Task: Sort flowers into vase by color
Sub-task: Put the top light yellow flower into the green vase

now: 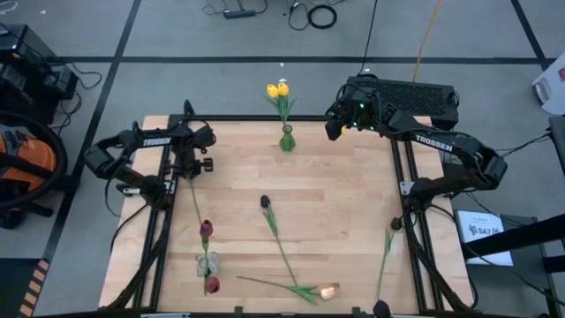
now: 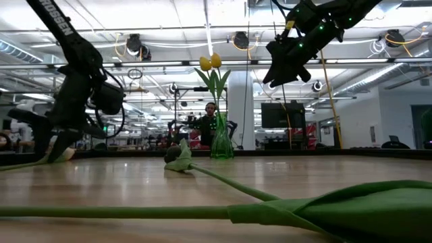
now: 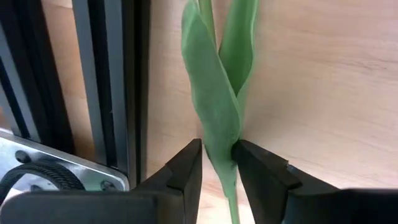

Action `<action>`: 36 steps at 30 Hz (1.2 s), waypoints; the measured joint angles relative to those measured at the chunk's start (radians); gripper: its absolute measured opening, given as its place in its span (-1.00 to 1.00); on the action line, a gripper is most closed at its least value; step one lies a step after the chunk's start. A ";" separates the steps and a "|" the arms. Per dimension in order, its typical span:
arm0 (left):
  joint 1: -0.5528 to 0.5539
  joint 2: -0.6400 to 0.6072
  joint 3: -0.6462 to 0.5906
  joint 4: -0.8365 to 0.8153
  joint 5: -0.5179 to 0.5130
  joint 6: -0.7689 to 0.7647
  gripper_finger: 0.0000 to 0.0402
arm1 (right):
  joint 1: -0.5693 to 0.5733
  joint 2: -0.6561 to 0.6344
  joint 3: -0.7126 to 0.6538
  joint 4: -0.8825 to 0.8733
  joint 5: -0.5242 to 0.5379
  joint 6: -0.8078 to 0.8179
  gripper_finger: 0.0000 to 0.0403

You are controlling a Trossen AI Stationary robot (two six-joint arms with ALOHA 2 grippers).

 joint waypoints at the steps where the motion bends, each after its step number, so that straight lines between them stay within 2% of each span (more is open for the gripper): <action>1: -0.001 0.000 -0.001 0.004 0.000 -0.002 -0.44 | 0.000 0.000 0.000 0.000 0.000 -0.009 -0.14; 4: -0.001 0.001 0.011 0.000 0.001 0.008 -0.55 | 0.000 0.000 0.000 0.001 0.003 -0.025 -0.14; 9: -0.001 -0.012 0.042 0.002 0.000 0.068 -0.93 | 0.000 0.000 0.000 0.003 0.004 -0.025 -0.14; 15: -0.003 -0.052 0.094 0.054 -0.005 0.098 -0.97 | 0.001 0.000 0.000 0.019 0.004 -0.023 -0.14; 22: -0.005 -0.253 0.215 0.030 -0.022 0.126 -0.98 | 0.011 0.000 0.000 0.033 -0.009 -0.008 -0.14; 25: -0.005 -0.372 0.283 0.038 -0.043 0.186 -0.98 | 0.014 0.000 0.000 0.037 -0.084 0.040 -0.14; 29: -0.017 -0.525 0.360 0.123 -0.041 0.296 -0.99 | 0.021 0.000 0.000 0.113 -0.304 0.094 -0.20; 31: -0.031 -0.591 0.382 0.210 -0.015 0.354 -0.99 | 0.037 0.000 0.000 0.180 -0.377 0.129 -0.26; 36: -0.087 -0.691 0.384 0.464 0.124 0.456 -0.99 | 0.099 0.002 0.083 0.265 -0.415 0.125 -0.40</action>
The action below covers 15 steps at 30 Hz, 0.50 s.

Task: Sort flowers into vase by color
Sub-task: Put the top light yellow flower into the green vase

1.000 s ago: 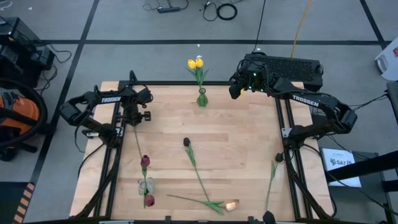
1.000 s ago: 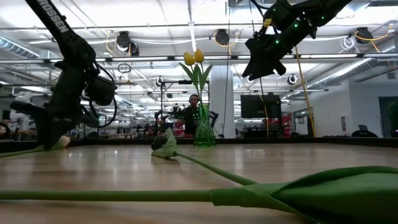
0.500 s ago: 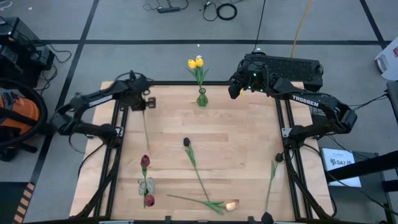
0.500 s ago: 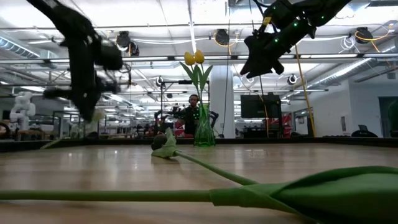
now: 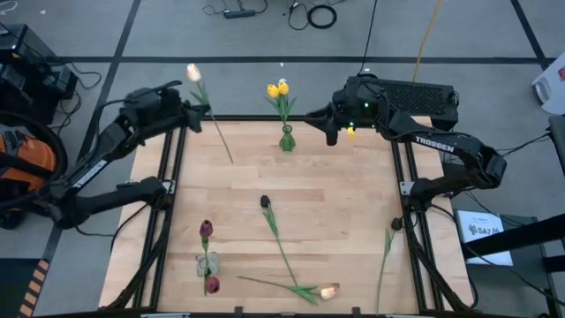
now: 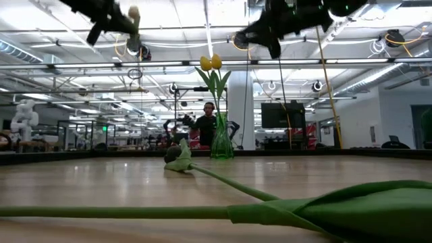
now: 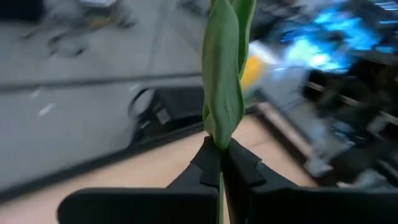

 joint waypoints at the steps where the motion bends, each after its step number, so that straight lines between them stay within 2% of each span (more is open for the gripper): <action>1: -0.017 -0.004 0.000 0.026 0.013 0.016 -0.99 | 0.016 0.005 0.033 0.000 0.007 -0.021 -0.42; 7: -0.131 0.028 -0.001 0.123 0.023 0.112 -0.99 | 0.101 0.109 0.291 -0.018 0.024 -0.102 -0.46; 15: -0.249 0.098 -0.002 0.236 0.021 0.198 -0.99 | 0.156 0.374 0.668 -0.225 0.024 -0.121 -0.39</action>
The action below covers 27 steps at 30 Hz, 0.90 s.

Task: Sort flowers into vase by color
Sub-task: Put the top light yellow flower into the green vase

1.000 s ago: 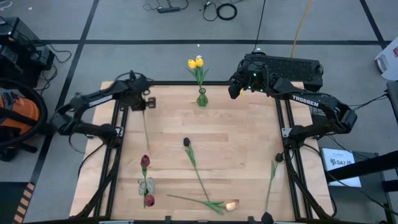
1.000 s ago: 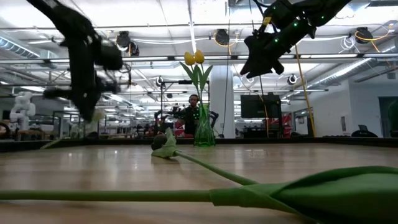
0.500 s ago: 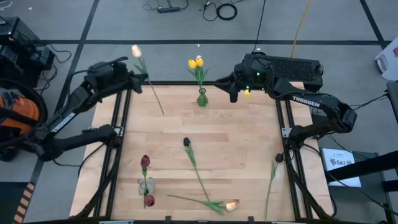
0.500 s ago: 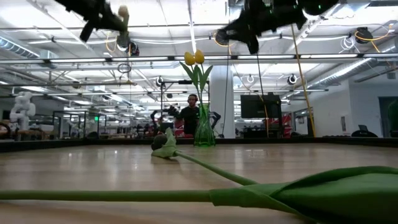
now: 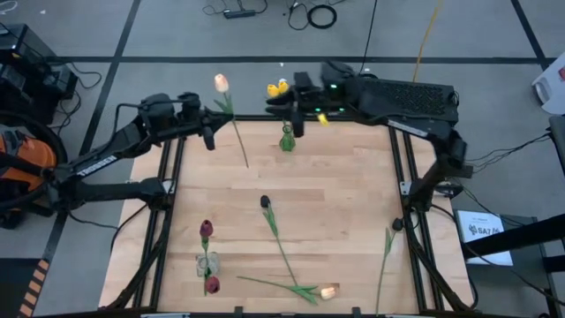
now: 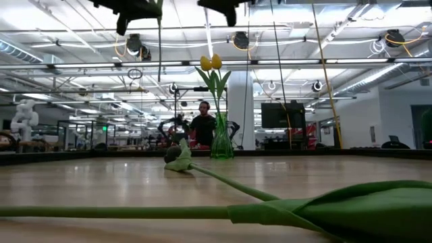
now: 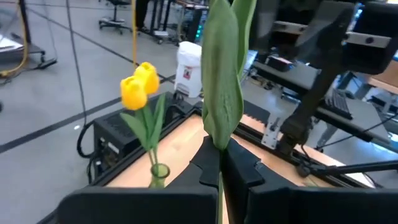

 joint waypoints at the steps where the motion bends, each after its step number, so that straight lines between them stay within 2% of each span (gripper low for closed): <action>1: -0.007 0.003 0.000 0.008 0.000 0.001 -0.99 | 0.003 0.025 0.034 -0.017 -0.001 0.008 -0.36; 7: -0.017 0.003 0.000 0.013 -0.002 0.004 -0.99 | 0.026 0.146 0.202 -0.086 -0.003 0.012 -0.19; 13: -0.017 0.003 0.000 0.015 -0.002 0.037 -0.99 | 0.066 0.229 0.284 -0.076 -0.008 0.008 -0.03; 21: -0.017 0.003 0.000 0.018 0.010 0.053 -0.99 | 0.089 0.296 0.328 -0.068 0.004 0.001 0.13; 27: -0.017 0.003 0.000 0.033 0.029 0.066 -0.99 | 0.095 0.306 0.329 -0.041 0.098 -0.001 0.18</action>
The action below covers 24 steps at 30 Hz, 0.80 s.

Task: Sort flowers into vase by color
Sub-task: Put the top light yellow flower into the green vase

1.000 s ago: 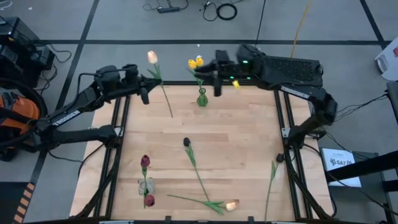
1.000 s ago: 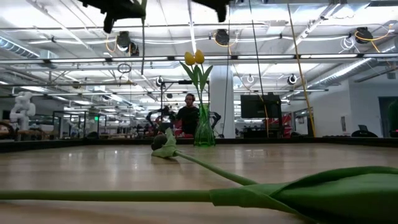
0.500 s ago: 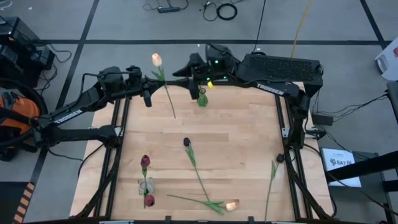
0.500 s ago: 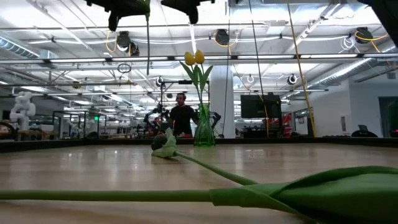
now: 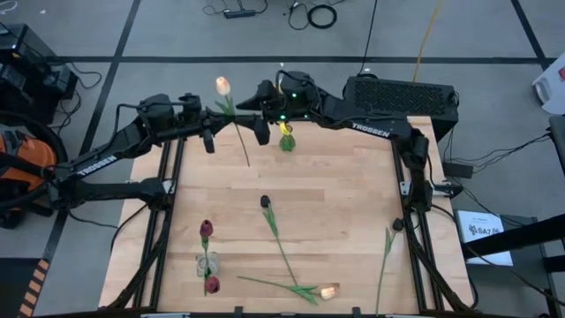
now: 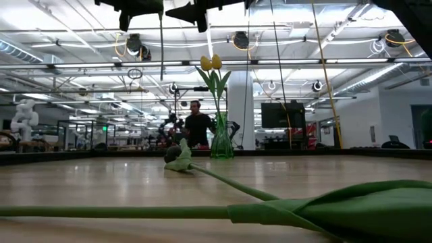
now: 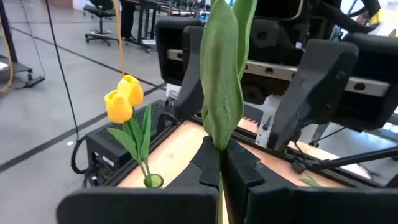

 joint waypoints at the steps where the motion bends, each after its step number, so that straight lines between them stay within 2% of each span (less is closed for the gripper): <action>1: 0.000 0.000 0.000 0.000 0.001 0.007 -0.99 | 0.001 0.002 -0.001 0.014 0.001 0.001 0.18; 7: -0.008 0.003 0.000 0.006 0.056 0.013 -0.99 | 0.013 0.007 0.000 0.035 0.009 0.019 0.15; 15: -0.035 0.037 0.000 0.034 0.079 0.039 -0.99 | 0.022 0.008 0.000 0.078 0.013 0.022 0.11; 24: -0.040 0.044 0.000 0.052 0.081 0.065 -0.99 | 0.024 0.008 -0.001 0.062 0.013 0.024 -0.30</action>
